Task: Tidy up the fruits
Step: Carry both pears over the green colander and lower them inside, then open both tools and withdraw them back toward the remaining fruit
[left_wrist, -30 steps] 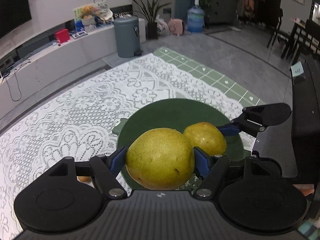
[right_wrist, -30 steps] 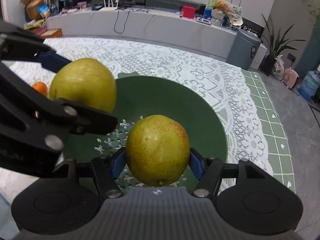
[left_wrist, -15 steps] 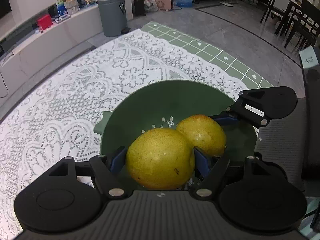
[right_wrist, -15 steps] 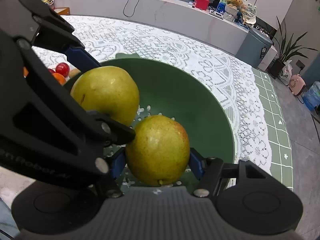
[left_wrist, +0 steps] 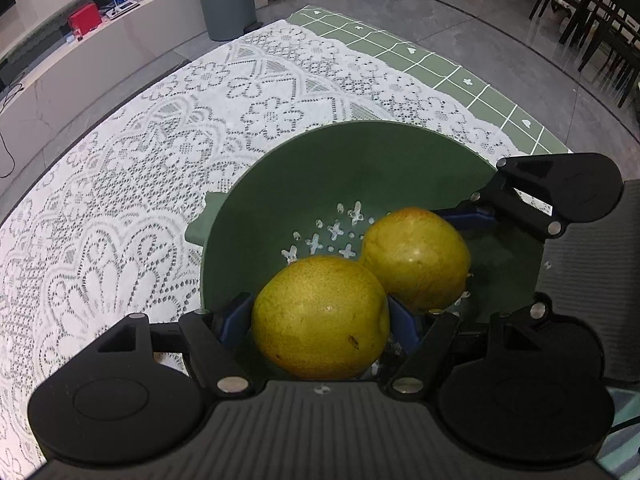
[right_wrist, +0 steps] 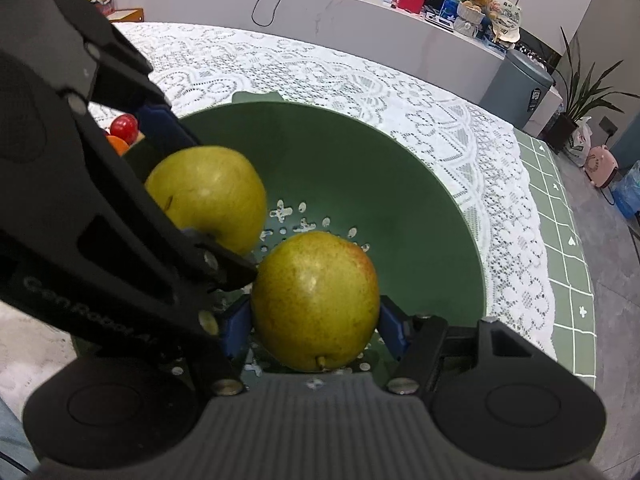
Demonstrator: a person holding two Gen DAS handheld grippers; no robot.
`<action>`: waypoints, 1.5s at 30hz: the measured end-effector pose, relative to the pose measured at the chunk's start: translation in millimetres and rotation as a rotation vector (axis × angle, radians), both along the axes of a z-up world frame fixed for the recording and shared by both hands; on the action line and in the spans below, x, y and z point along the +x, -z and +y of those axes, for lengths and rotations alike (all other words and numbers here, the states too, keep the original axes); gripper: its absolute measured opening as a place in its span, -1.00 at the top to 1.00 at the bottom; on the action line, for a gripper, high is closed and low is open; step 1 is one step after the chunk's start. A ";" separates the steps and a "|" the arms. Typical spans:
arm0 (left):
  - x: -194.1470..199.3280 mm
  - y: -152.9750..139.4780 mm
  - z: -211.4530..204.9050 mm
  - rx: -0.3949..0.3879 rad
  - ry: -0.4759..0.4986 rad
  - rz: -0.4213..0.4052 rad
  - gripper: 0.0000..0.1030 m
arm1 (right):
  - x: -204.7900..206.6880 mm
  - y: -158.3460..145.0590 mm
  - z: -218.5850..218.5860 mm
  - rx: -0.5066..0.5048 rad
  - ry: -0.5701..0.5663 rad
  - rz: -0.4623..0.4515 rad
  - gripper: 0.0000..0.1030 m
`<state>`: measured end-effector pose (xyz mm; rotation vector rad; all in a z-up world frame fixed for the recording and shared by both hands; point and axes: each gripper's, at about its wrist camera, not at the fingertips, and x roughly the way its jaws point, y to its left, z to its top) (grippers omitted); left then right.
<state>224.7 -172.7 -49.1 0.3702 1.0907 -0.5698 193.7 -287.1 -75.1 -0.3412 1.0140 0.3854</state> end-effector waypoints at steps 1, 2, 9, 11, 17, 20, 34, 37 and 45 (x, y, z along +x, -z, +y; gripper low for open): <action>-1.1 -0.7 0.5 0.001 0.004 0.002 -0.61 | -1.2 -0.5 0.2 0.006 -0.002 0.002 -0.22; -2.2 -1.5 0.8 0.004 0.007 0.004 -0.61 | -2.4 -0.8 1.4 0.008 -0.006 0.004 -0.22; -5.3 0.4 -3.1 0.049 0.036 -0.009 -0.61 | -4.9 2.6 8.0 -0.020 -0.027 0.013 -0.22; -5.8 1.9 -5.2 0.059 0.045 -0.014 -0.61 | -6.0 2.6 7.8 -0.027 -0.027 0.012 -0.21; -6.3 7.1 -9.0 0.078 0.057 0.000 -0.62 | -9.3 3.4 11.1 -0.064 -0.037 -0.006 -0.26; -3.0 11.2 -6.2 0.077 0.033 0.026 -0.62 | -10.3 -0.4 6.1 -0.067 -0.004 -0.032 -0.53; -21.7 -37.3 6.0 -0.010 0.027 -0.123 -0.60 | -21.0 -14.2 -2.9 -0.050 0.048 -0.076 -0.60; -31.5 -46.0 12.9 -0.037 0.016 -0.149 -0.61 | -26.3 -21.0 -2.0 -0.072 0.072 -0.105 -0.62; -58.5 -61.4 41.7 -0.102 -0.076 -0.228 -0.61 | -49.3 -30.1 17.3 -0.167 0.066 -0.186 -0.79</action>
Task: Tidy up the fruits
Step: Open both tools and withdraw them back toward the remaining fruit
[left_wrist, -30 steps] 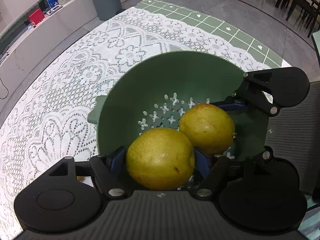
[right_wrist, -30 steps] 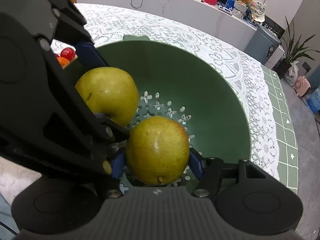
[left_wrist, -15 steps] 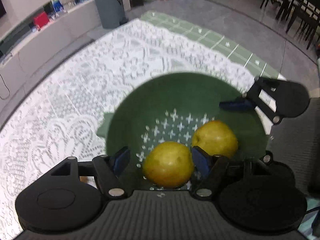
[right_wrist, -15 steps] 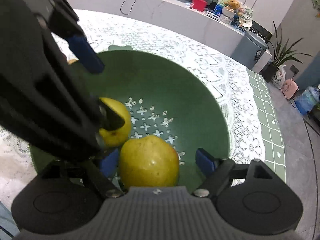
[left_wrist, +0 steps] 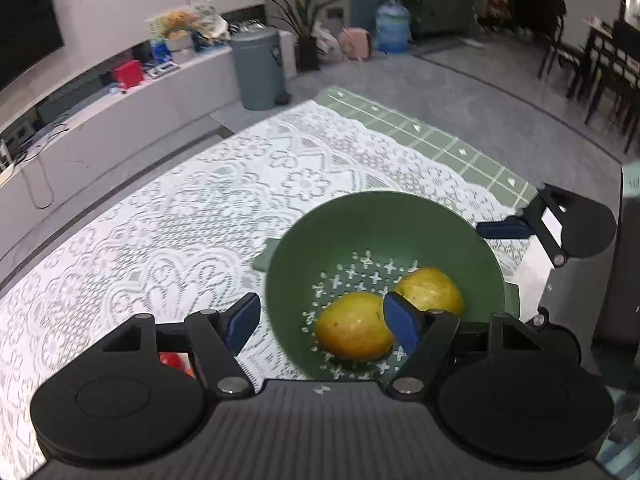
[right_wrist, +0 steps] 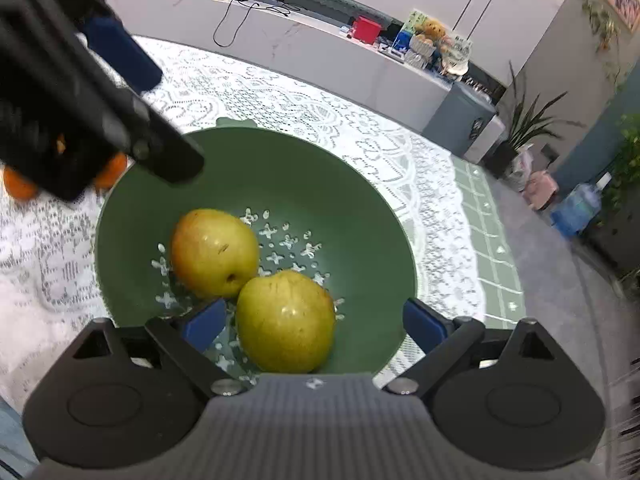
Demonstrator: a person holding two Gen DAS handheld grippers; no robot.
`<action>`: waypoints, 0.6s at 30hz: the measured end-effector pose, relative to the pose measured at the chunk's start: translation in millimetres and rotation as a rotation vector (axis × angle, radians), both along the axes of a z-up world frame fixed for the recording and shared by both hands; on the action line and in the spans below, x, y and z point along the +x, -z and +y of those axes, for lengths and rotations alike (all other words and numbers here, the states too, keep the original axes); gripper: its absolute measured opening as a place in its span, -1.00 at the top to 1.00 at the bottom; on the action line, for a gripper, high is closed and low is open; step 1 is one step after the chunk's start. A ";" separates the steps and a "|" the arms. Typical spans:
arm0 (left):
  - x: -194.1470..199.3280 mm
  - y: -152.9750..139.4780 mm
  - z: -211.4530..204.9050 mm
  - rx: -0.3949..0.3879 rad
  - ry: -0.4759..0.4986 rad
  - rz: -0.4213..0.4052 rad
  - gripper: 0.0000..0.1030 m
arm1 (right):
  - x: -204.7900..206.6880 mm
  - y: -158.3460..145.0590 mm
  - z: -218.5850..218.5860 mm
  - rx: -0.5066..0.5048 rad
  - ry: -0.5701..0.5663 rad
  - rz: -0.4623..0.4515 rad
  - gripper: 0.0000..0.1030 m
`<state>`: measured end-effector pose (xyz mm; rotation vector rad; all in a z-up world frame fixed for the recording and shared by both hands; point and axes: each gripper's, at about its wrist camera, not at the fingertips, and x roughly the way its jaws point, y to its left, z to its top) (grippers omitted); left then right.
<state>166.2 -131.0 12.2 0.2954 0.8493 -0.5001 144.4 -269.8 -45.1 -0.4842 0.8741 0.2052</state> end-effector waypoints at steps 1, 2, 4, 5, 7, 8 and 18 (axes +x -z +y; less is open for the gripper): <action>-2.6 -1.3 5.2 -0.011 -0.015 -0.005 -0.61 | -2.5 -1.1 2.0 -0.011 0.005 -0.011 -0.79; -5.9 -2.3 10.8 -0.020 -0.030 -0.010 -0.61 | -4.3 -2.4 4.6 -0.023 0.010 -0.018 -0.79; -13.1 -4.6 22.0 -0.031 -0.057 -0.025 -0.61 | -10.0 -4.6 9.1 -0.042 0.009 -0.030 -0.79; -16.7 -5.2 27.6 -0.033 -0.073 -0.034 -0.61 | -12.1 -5.6 11.6 -0.047 0.007 -0.035 -0.79; -24.9 -6.2 38.1 -0.033 -0.099 -0.051 -0.61 | -17.6 -7.2 16.9 -0.047 0.002 -0.044 -0.79; -28.6 -6.5 43.6 -0.034 -0.114 -0.058 -0.61 | -20.2 -8.1 19.2 -0.048 0.002 -0.049 -0.79; -65.2 4.4 107.2 -0.100 -0.276 -0.065 -0.61 | -46.6 -20.6 46.2 -0.144 0.026 -0.188 -0.85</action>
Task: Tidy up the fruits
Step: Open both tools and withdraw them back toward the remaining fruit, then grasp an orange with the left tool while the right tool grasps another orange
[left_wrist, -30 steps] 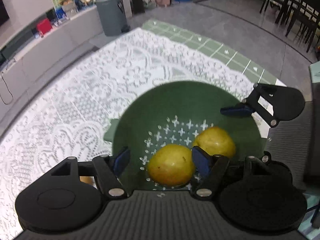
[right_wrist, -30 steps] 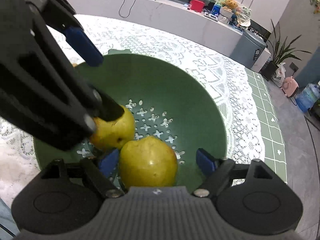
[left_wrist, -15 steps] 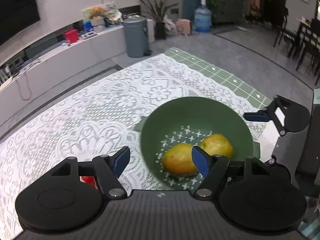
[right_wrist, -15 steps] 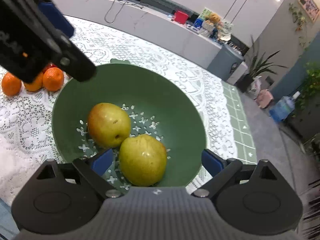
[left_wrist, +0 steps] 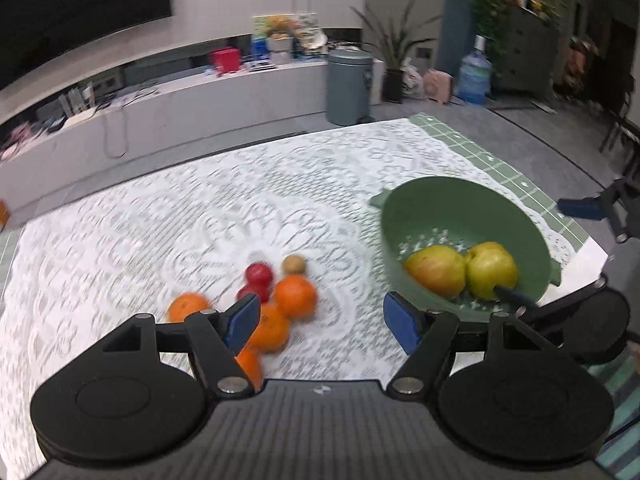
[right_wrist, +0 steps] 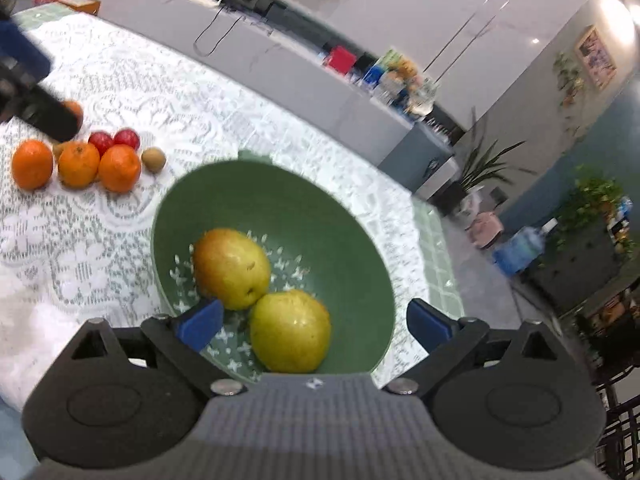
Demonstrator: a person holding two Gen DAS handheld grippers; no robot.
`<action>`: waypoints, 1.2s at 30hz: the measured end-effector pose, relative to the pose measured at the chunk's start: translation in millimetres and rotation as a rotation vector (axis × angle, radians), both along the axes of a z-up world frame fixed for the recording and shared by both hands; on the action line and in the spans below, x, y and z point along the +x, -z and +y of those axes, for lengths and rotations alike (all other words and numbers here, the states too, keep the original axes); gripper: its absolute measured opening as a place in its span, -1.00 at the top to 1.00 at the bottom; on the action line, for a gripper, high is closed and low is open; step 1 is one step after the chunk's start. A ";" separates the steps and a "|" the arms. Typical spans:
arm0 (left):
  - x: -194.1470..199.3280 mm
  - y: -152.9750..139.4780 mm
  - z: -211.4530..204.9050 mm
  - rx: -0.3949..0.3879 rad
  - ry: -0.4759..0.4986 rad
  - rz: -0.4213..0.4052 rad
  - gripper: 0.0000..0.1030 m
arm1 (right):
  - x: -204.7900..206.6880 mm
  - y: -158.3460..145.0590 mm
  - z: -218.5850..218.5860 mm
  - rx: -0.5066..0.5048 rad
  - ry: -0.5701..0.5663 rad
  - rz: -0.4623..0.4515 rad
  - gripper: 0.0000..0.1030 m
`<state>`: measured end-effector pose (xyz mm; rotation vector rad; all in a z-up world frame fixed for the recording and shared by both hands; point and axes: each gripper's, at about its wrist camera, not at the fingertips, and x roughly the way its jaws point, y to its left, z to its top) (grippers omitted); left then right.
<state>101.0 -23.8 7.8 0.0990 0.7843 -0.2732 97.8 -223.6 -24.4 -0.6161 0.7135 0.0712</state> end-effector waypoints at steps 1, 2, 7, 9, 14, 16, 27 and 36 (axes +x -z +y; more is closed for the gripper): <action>-4.2 2.1 5.9 -0.006 -0.016 -0.003 -0.61 | -2.9 -2.3 1.2 0.008 0.004 -0.030 -0.86; -8.4 4.0 11.5 -0.012 -0.031 -0.007 -0.61 | -6.2 -4.0 3.7 0.021 0.002 -0.055 -0.86; -24.2 12.9 35.2 -0.058 -0.095 -0.024 -0.61 | -21.9 -11.1 9.6 0.177 0.007 -0.174 -0.86; -30.1 15.6 43.1 -0.075 -0.118 -0.036 -0.61 | -25.1 -10.9 11.6 0.245 0.007 -0.196 -0.86; -43.8 23.7 59.3 -0.111 -0.160 -0.063 -0.61 | -30.5 -6.8 22.9 0.353 -0.017 -0.250 -0.86; -46.6 26.9 63.2 -0.120 -0.172 -0.078 -0.61 | -34.2 -3.0 30.2 0.403 -0.044 -0.262 -0.86; -50.5 45.2 85.6 -0.177 -0.222 -0.099 -0.43 | -42.0 25.4 75.2 0.524 -0.199 -0.166 -0.74; -37.1 63.0 87.9 -0.213 -0.209 -0.034 -0.43 | -25.8 58.0 93.5 0.433 -0.269 -0.045 -0.15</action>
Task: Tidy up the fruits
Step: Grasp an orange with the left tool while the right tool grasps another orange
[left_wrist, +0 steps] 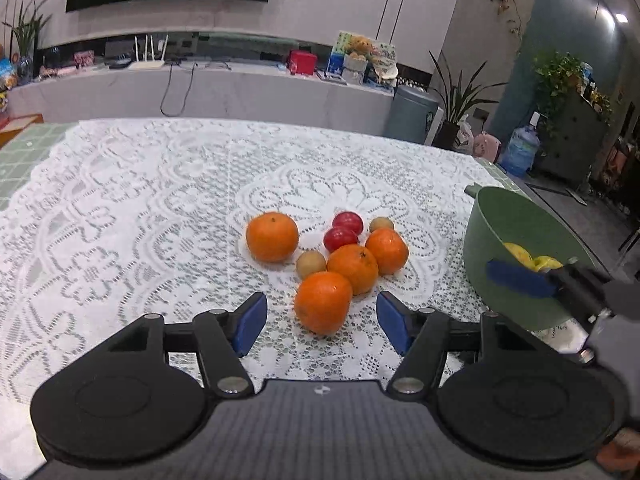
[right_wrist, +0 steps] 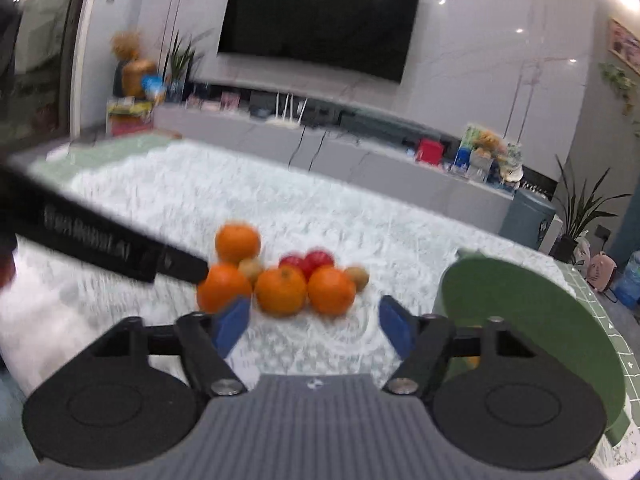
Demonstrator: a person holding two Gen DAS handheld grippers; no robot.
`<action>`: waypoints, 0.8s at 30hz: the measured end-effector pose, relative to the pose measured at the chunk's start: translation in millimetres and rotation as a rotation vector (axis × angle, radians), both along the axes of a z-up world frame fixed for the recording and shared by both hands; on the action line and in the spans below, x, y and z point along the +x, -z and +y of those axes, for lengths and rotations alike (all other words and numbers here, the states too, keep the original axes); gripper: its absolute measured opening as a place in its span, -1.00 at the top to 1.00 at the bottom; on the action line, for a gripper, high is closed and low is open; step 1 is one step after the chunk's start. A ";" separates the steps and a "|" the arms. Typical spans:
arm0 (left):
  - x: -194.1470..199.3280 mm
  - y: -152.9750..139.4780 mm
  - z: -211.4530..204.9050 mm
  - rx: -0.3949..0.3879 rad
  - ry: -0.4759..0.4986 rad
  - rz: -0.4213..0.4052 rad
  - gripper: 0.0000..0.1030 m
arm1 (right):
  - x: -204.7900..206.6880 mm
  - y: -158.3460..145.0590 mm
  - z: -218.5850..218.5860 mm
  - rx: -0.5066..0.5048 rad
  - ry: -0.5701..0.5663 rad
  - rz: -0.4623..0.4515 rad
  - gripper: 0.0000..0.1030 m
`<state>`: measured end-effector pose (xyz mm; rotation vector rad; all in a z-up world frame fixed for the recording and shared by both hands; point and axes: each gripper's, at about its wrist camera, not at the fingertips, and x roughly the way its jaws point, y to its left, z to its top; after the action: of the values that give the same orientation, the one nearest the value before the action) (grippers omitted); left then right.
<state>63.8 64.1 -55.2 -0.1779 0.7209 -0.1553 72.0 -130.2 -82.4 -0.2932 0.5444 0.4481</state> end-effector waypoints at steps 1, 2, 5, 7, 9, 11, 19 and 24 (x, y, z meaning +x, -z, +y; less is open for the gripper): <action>2.3 2.2 -0.7 0.000 0.004 0.007 -0.43 | 2.8 3.1 -0.4 -0.001 -0.002 0.015 -0.13; 4.7 4.6 -2.0 0.003 0.008 0.014 -0.43 | 5.6 5.2 -0.2 0.000 -0.002 0.022 -0.13; 11.3 12.1 -8.2 0.029 0.019 0.028 -0.43 | 11.8 11.1 -0.2 -0.003 -0.010 0.023 -0.08; 15.8 16.1 -13.7 0.065 0.027 0.030 -0.42 | 16.1 14.8 2.3 -0.012 -0.019 0.018 -0.03; 20.5 19.7 -17.2 0.082 0.037 0.034 -0.38 | 19.4 20.4 6.6 -0.042 -0.030 0.004 0.04; 25.4 22.5 -18.2 0.076 0.038 0.040 -0.33 | 20.9 24.5 9.9 -0.073 -0.039 -0.009 0.09; 36.1 30.0 -21.0 0.070 0.038 0.057 -0.23 | 36.3 34.5 20.0 -0.168 -0.043 -0.061 0.10; 38.7 31.8 -19.4 0.083 0.034 0.051 -0.14 | 44.4 40.6 26.7 -0.234 -0.047 -0.091 0.22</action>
<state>102.5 44.7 -87.0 -0.0912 0.7796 -0.1535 116.4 -103.5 -123.0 -0.5491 0.5019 0.4141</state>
